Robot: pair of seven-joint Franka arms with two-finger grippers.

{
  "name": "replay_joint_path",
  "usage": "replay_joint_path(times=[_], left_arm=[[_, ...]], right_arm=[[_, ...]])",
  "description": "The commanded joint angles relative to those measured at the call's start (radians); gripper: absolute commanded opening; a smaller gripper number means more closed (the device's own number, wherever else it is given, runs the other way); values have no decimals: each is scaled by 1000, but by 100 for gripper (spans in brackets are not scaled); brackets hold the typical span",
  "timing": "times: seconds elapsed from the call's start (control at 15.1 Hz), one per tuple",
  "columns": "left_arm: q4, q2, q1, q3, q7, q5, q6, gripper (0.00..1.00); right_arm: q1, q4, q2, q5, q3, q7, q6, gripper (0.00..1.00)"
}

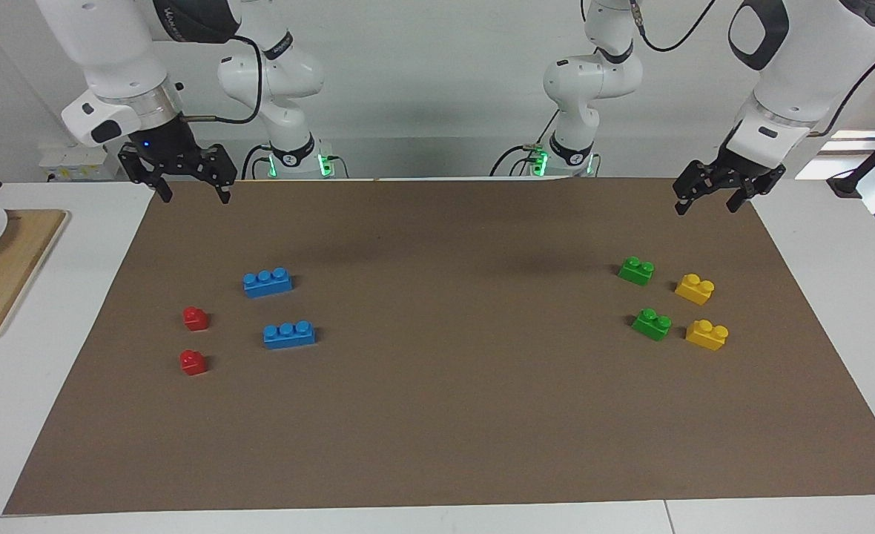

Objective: Remove green block with left arm and hold with right

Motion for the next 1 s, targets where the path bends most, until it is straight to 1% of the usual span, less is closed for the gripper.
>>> replay_joint_path(times=[0.0,0.4,0.93], left_arm=[[7,0,0,3,12,18,9,100],[4,-6,3,3,7,18,9,100],[4,-7,4,3,7,18,8,100]], right_arm=[[-2,-5,-2,-18,5,8,-7,100],[1,-44,-23,-13,5,19,-7,100],[-5,-42,-22,-2,6,20,-10,100]])
